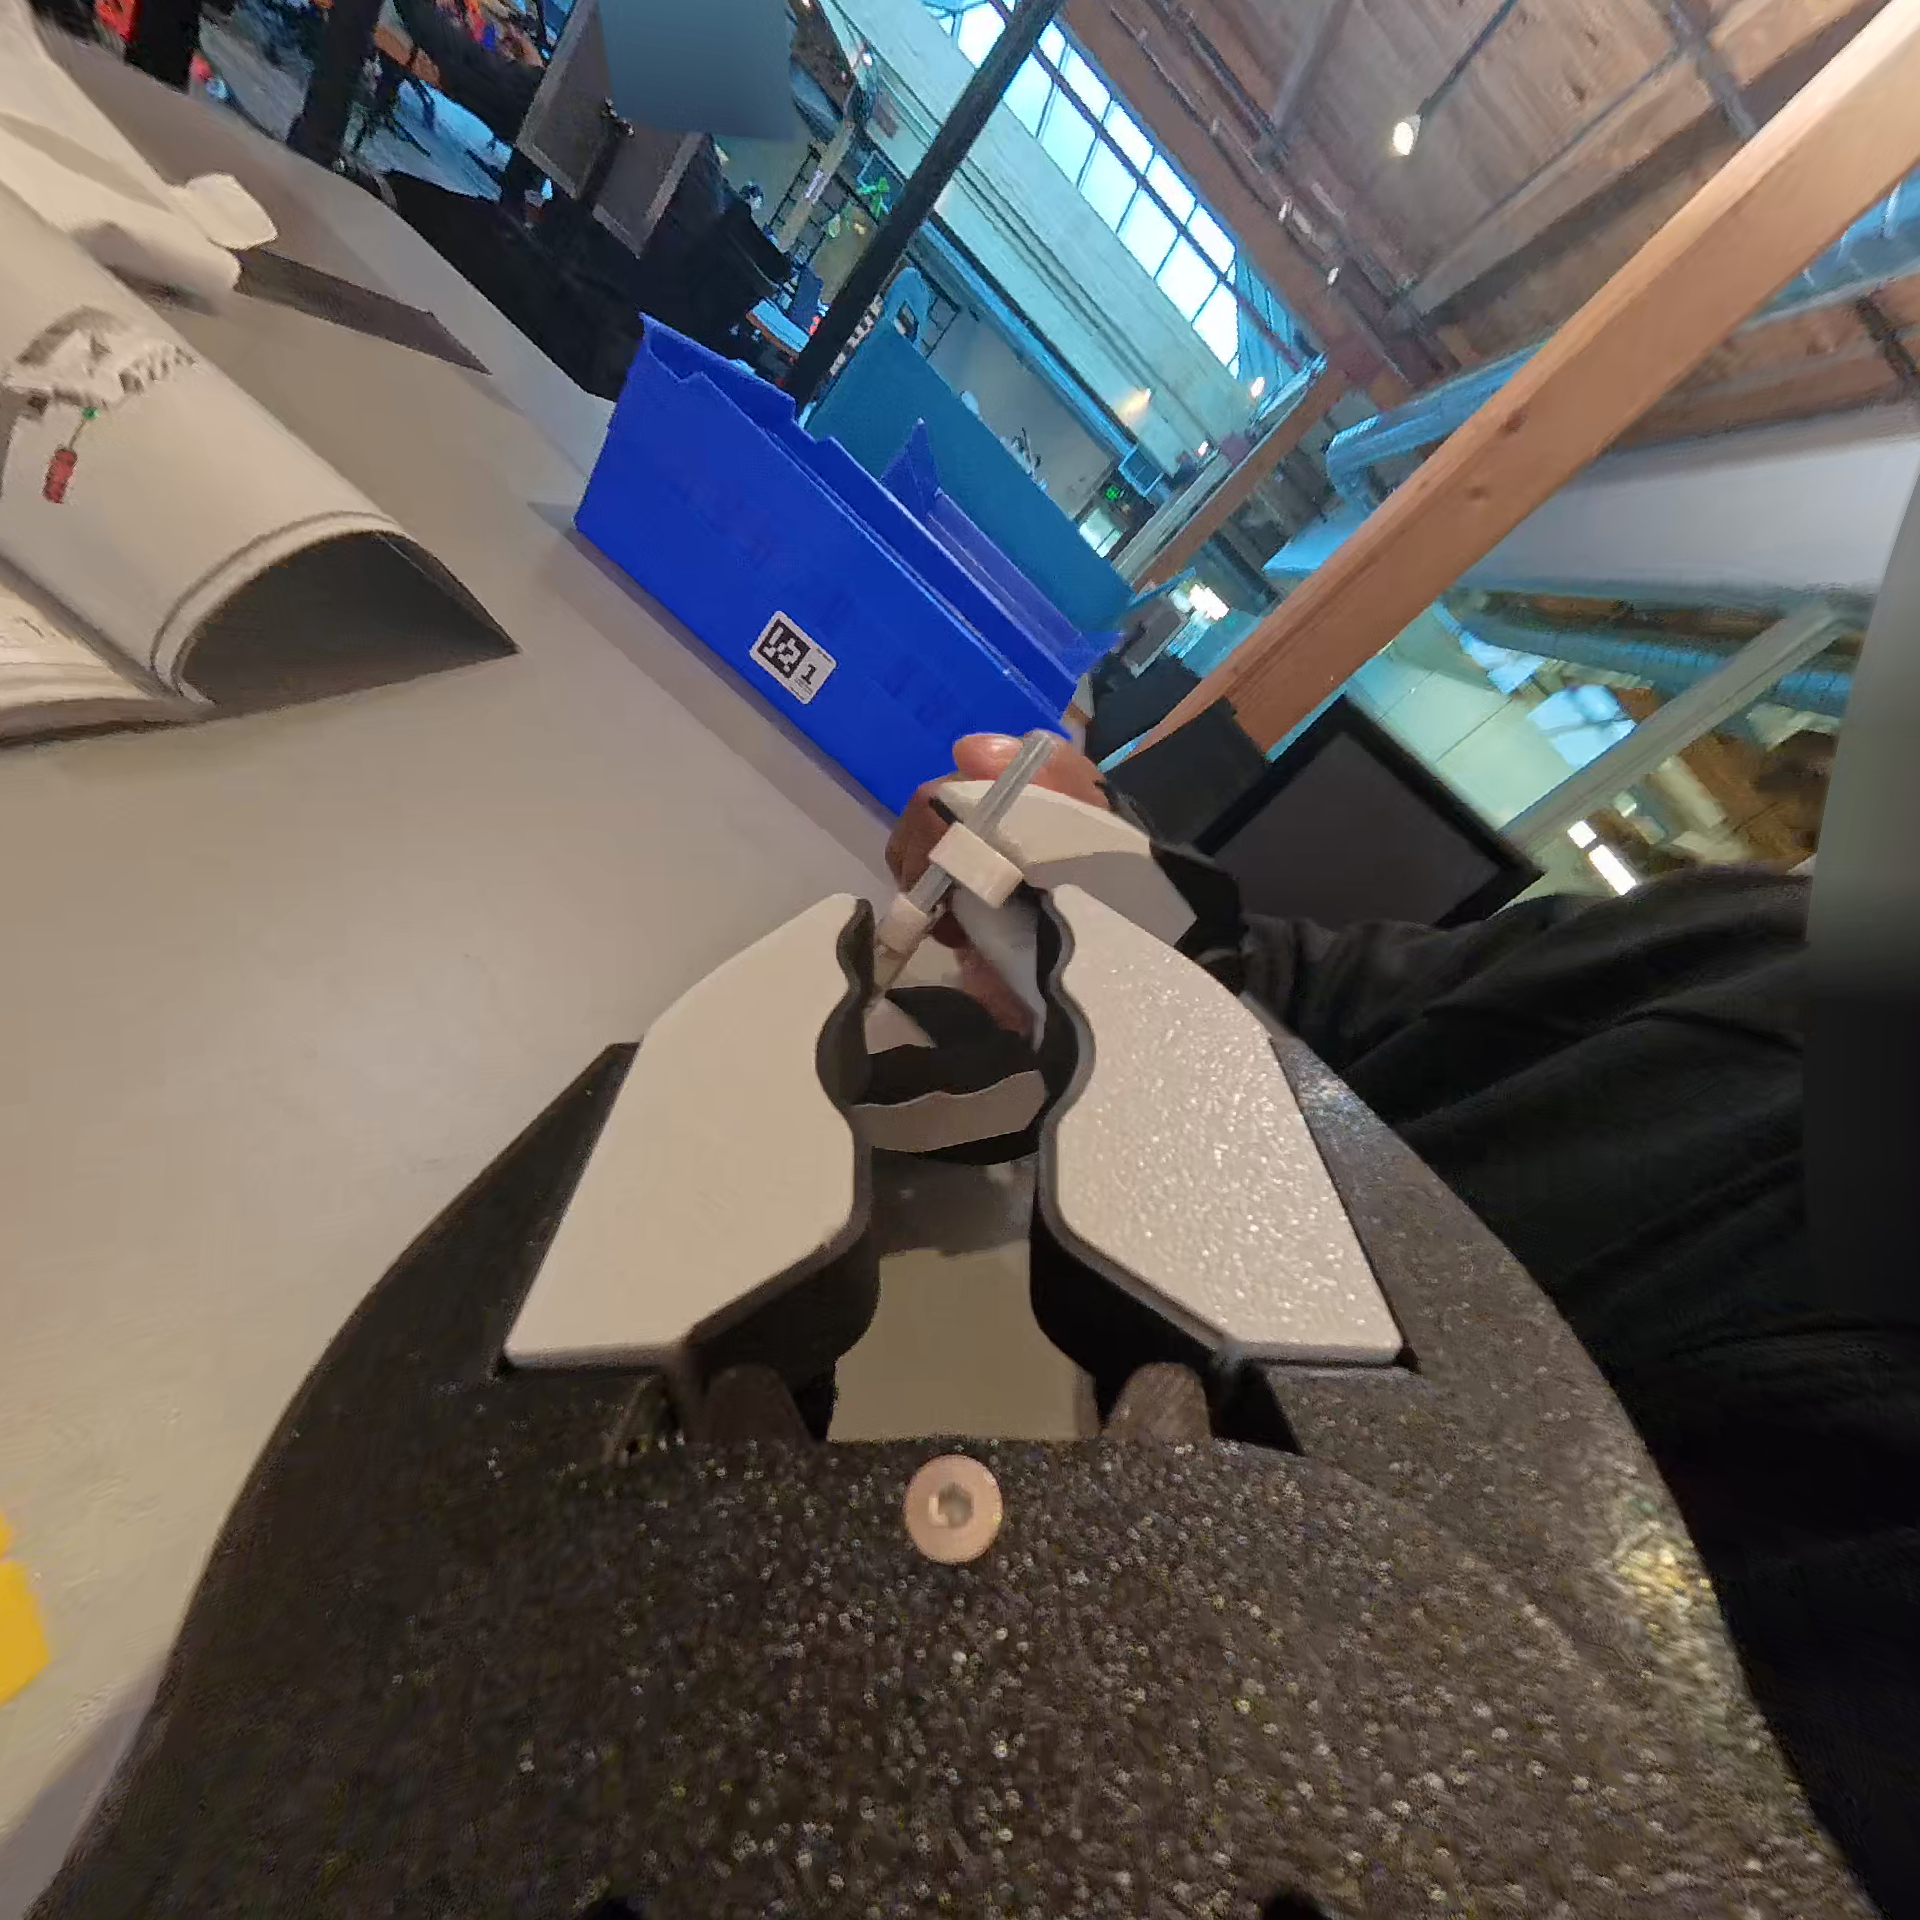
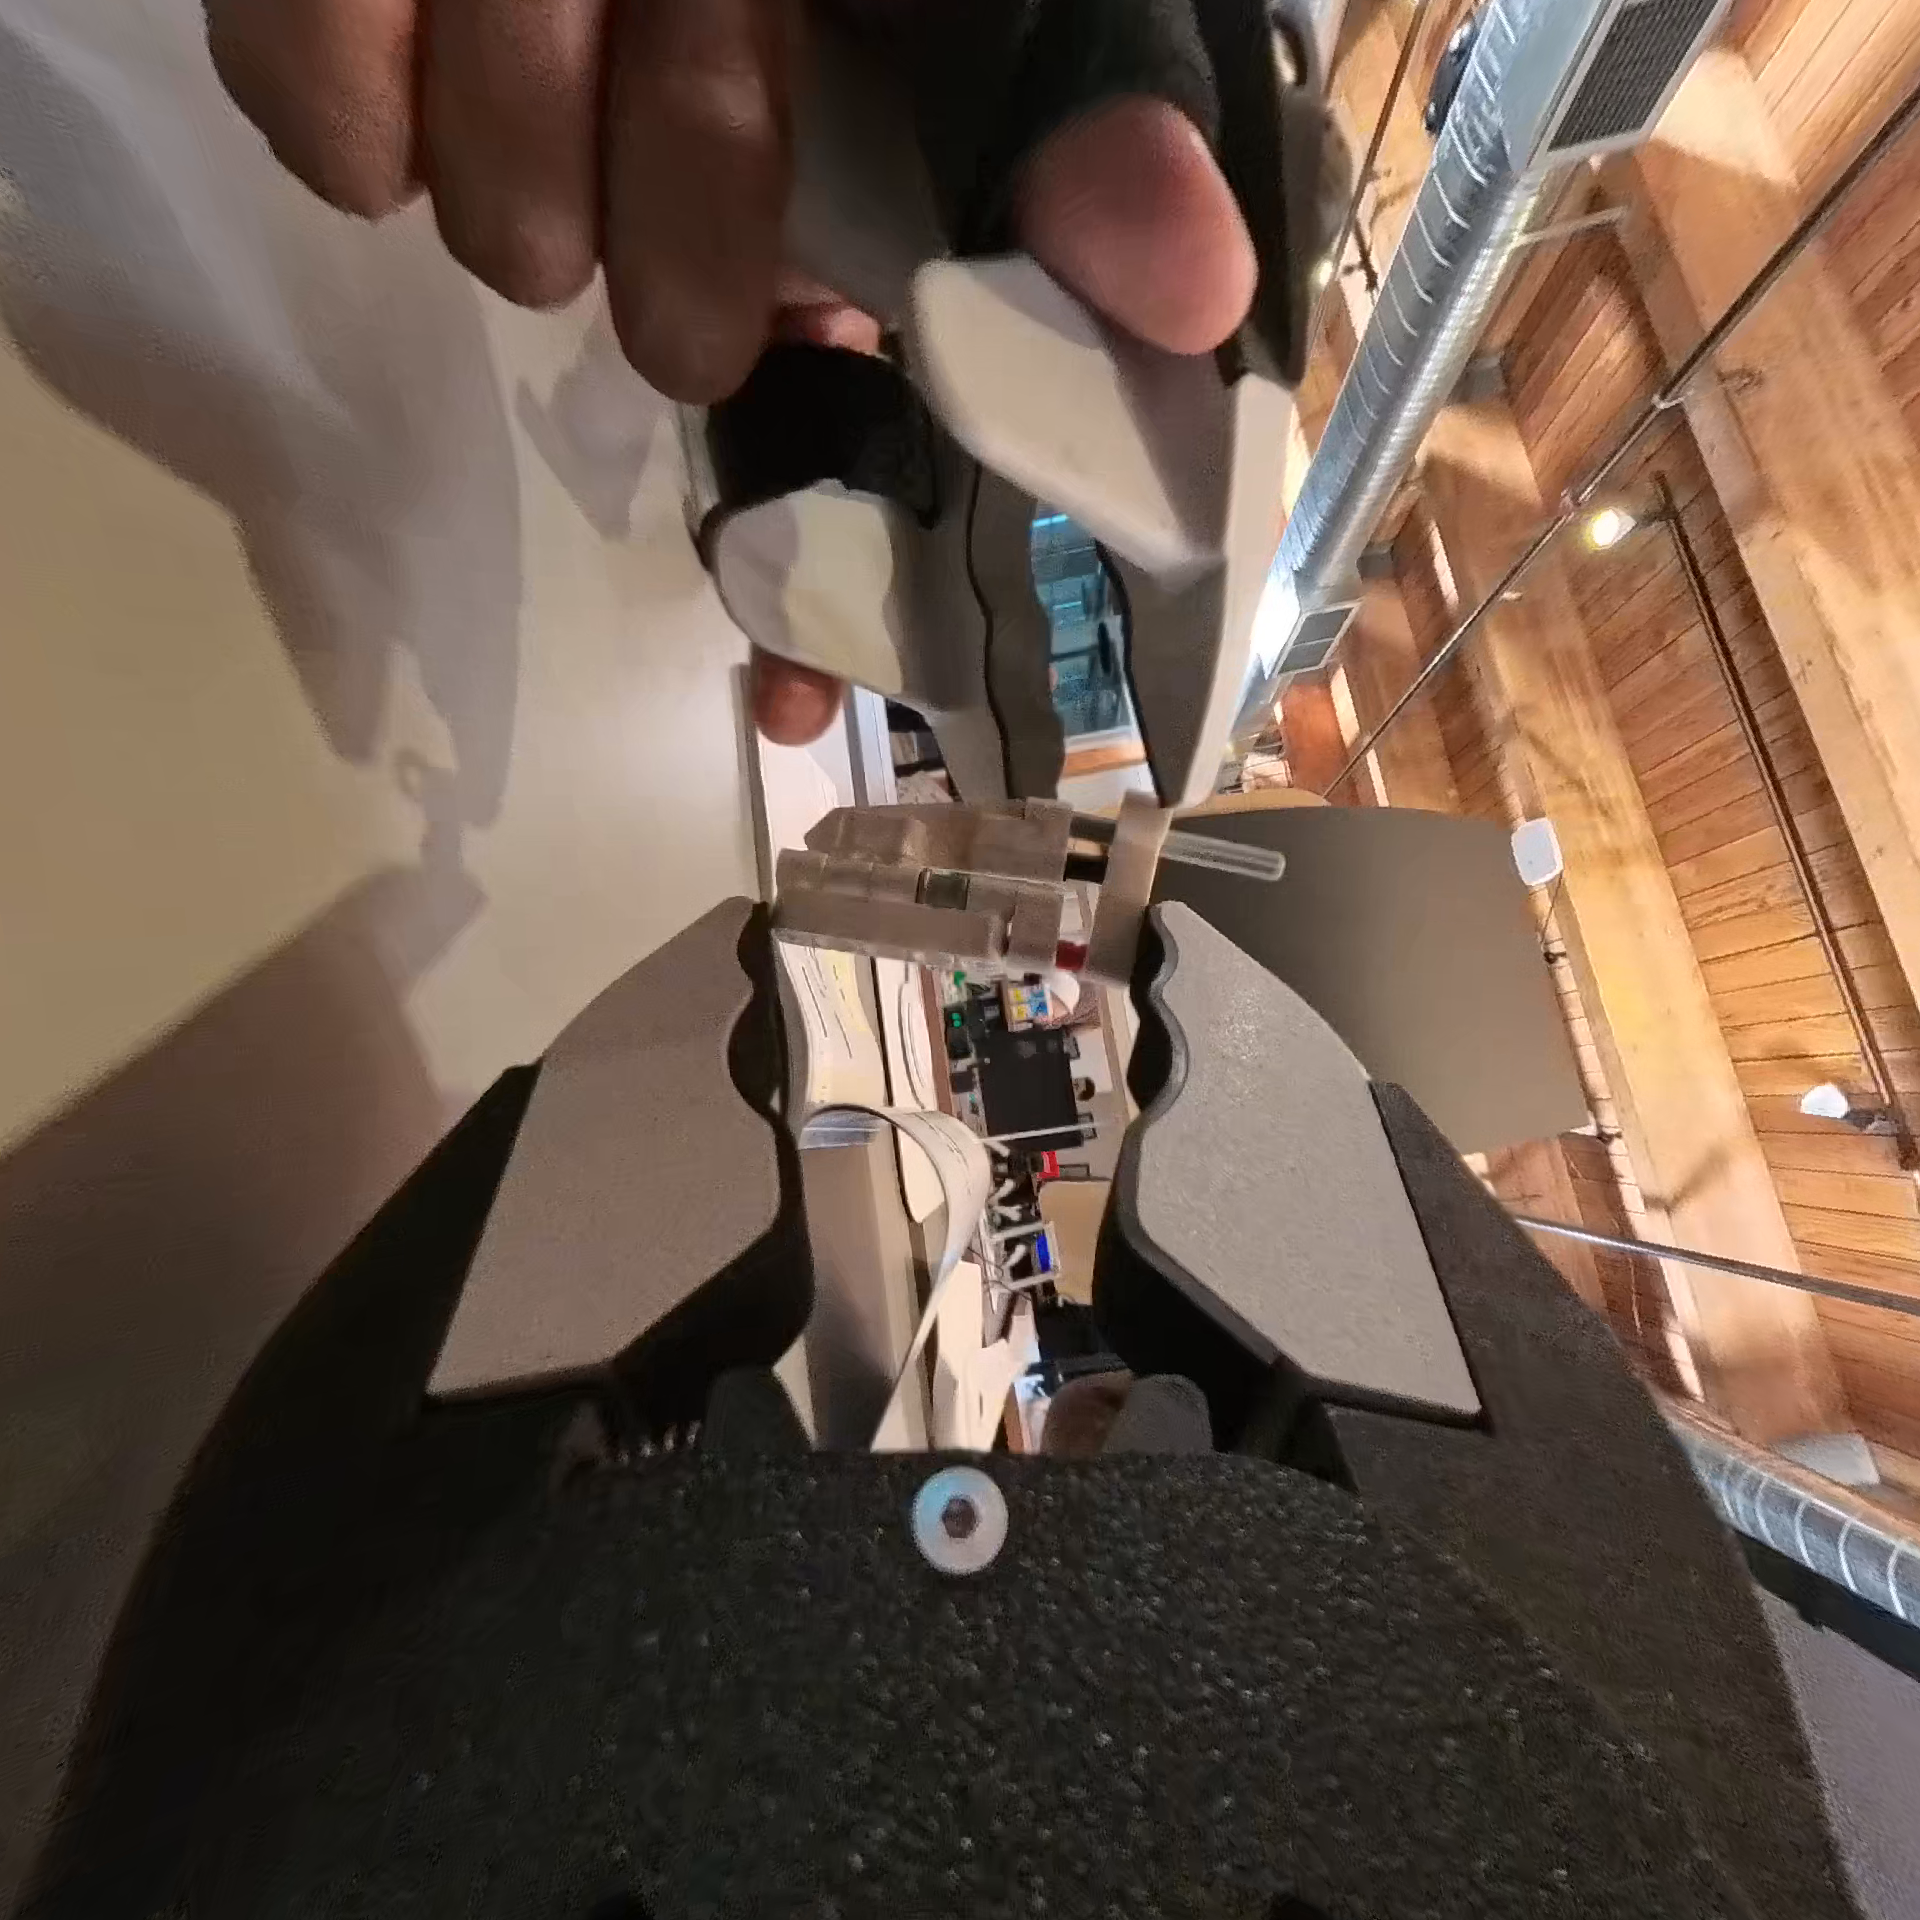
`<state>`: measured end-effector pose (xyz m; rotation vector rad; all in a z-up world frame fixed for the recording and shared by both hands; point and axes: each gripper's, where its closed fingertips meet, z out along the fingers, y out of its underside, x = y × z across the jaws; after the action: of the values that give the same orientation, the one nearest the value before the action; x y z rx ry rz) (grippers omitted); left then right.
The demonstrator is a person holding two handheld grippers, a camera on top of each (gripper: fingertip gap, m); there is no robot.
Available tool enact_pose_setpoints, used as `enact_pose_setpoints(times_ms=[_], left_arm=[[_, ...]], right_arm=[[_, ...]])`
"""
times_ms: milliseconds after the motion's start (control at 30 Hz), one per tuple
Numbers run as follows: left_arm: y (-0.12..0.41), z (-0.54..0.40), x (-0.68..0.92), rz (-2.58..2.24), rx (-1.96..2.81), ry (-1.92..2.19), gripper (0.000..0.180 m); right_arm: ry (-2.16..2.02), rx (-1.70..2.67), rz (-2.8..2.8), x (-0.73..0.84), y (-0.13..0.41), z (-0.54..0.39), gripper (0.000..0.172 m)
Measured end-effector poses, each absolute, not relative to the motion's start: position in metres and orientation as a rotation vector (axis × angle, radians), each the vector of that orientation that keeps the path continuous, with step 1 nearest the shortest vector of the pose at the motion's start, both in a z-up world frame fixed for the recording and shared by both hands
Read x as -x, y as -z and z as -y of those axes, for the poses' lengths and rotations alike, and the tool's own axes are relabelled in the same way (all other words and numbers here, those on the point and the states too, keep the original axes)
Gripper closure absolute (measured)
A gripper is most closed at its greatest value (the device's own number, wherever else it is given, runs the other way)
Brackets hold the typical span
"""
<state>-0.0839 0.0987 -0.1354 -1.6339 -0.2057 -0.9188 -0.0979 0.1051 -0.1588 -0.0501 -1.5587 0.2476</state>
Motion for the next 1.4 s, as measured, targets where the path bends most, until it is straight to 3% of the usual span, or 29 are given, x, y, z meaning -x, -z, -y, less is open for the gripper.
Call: enact_pose_setpoints(times_ms=[200,300,400,800,1400], left_arm=[[0.154,-0.1,0.078,0.024,1.763,0.663,0.155],[0.154,-0.1,0.072,-0.02,1.746,0.665,0.169],[0.157,-0.099,0.071,-0.065,1.757,0.618,0.173],[0.172,-0.098,0.073,-0.111,1.895,0.483,0.173],[0.19,-0.099,0.073,-0.174,2.055,0.426,0.173]], right_arm=[[-0.416,0.094,1.569,0.093,0.154,-0.097,0.105],[-0.484,0.095,1.598,0.091,0.157,-0.091,0.105],[-0.528,0.116,1.642,0.091,0.161,-0.09,0.105],[-0.472,0.108,1.708,0.093,0.175,-0.087,0.098],[-0.481,0.118,1.806,0.09,0.19,-0.087,0.104]])
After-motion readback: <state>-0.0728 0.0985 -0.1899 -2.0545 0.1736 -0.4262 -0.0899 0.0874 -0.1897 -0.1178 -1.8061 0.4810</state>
